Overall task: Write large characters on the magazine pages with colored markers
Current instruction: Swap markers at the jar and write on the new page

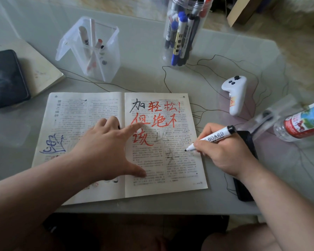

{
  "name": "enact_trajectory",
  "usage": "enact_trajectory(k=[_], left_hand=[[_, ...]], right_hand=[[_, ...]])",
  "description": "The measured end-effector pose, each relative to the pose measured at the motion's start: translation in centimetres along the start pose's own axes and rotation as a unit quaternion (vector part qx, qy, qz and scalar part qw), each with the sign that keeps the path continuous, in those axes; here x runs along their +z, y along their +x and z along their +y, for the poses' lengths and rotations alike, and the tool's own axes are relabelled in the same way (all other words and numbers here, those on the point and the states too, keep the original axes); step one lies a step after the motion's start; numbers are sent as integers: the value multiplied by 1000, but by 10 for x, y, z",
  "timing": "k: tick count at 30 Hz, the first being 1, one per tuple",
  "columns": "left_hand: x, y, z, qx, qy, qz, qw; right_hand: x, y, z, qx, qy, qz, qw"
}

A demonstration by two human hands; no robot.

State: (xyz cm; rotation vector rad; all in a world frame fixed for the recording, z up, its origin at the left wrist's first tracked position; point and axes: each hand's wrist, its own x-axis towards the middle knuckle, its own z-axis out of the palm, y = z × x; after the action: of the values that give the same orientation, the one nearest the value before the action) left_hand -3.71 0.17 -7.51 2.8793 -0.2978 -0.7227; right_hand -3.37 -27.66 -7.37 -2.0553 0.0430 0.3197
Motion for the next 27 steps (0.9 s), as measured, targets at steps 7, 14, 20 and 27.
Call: enact_trajectory(k=[7,14,20,27], left_hand=[[-5,0,-4,6,23,33,999],[3,-2,11,60,36,44,997],[8,-1,13,61,35,41,997],[8,-1,13,50,47,27,997]], right_hand=[[2,-7,2,-21,17,38,999],[0,-14,0,-54,17,52,997],[4,-14,-1,-52,46,-9,998],[7,-13,1,-55,-33,-32,997]])
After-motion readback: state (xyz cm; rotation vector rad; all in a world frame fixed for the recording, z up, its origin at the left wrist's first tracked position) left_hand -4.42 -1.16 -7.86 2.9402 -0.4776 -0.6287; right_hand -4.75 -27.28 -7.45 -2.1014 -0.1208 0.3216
